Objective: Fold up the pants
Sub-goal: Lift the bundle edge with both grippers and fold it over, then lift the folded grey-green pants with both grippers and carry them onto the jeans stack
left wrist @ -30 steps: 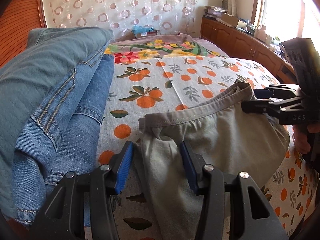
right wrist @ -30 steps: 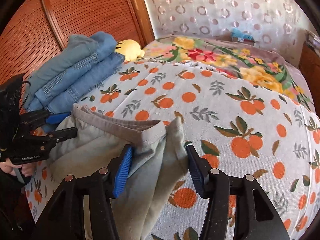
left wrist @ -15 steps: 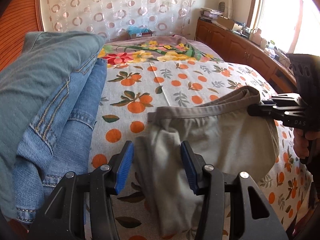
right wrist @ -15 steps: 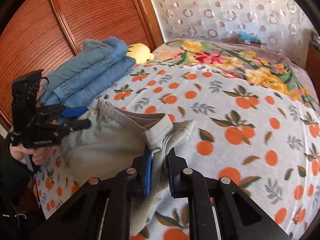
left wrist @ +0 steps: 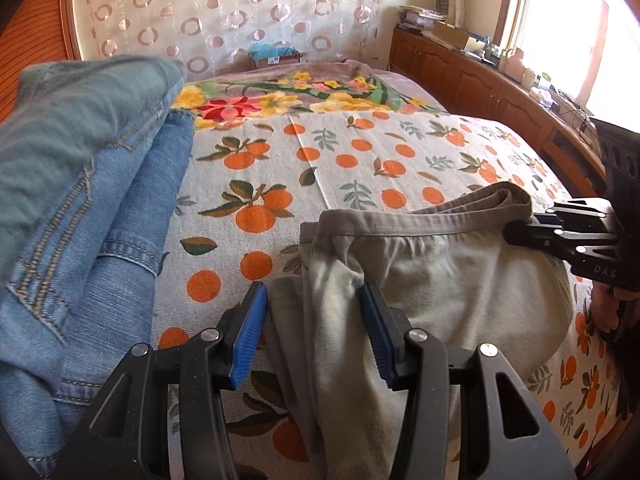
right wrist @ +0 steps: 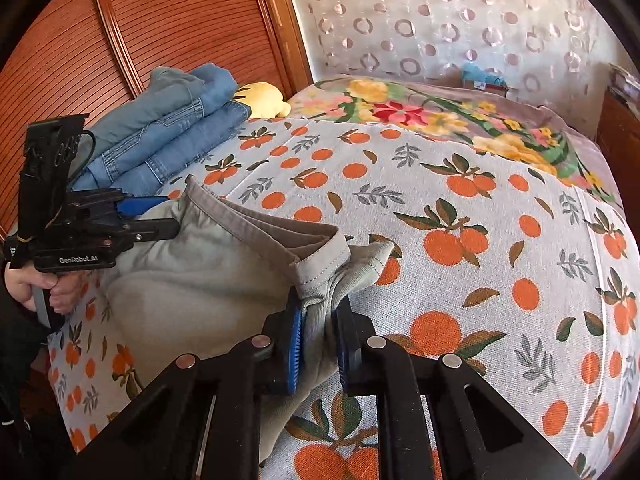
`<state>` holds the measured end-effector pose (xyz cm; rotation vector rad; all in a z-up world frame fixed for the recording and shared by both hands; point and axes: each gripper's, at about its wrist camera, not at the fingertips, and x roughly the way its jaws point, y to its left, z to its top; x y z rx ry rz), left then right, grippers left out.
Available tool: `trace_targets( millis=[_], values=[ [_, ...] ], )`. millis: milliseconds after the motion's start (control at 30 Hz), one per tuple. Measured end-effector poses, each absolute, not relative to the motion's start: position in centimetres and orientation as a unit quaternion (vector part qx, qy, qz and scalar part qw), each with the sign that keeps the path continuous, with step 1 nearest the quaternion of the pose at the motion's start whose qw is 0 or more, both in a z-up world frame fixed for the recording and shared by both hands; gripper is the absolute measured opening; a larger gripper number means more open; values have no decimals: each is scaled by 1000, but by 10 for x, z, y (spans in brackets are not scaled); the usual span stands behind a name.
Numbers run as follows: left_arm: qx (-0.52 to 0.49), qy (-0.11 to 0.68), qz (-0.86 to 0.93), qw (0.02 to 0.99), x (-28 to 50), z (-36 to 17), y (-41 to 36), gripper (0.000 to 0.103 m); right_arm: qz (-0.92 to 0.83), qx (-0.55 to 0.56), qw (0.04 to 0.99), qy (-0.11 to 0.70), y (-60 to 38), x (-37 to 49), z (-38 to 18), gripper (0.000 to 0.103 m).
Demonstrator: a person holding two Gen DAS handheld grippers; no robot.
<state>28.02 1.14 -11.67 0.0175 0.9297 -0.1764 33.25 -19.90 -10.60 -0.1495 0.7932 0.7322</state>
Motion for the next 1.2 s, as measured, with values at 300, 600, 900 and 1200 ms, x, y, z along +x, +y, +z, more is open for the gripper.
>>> trace_targets(
  millis=[300,600,900,1200],
  values=[
    [-12,447,-58,892,269,-119,14,50,349,-73,855,377,-203,333,-106,15],
    [-31,443,-50,894,262,-119,18,51,349,-74,855,376,-203,333,-106,15],
    [-43,442,-76,893,265,-118,12,30,352,-67,853,378,-205,334,-108,15],
    [-46,430,-103,896,259,-113,9,14,353,-65,853,379,-207,335,-108,15]
  ],
)
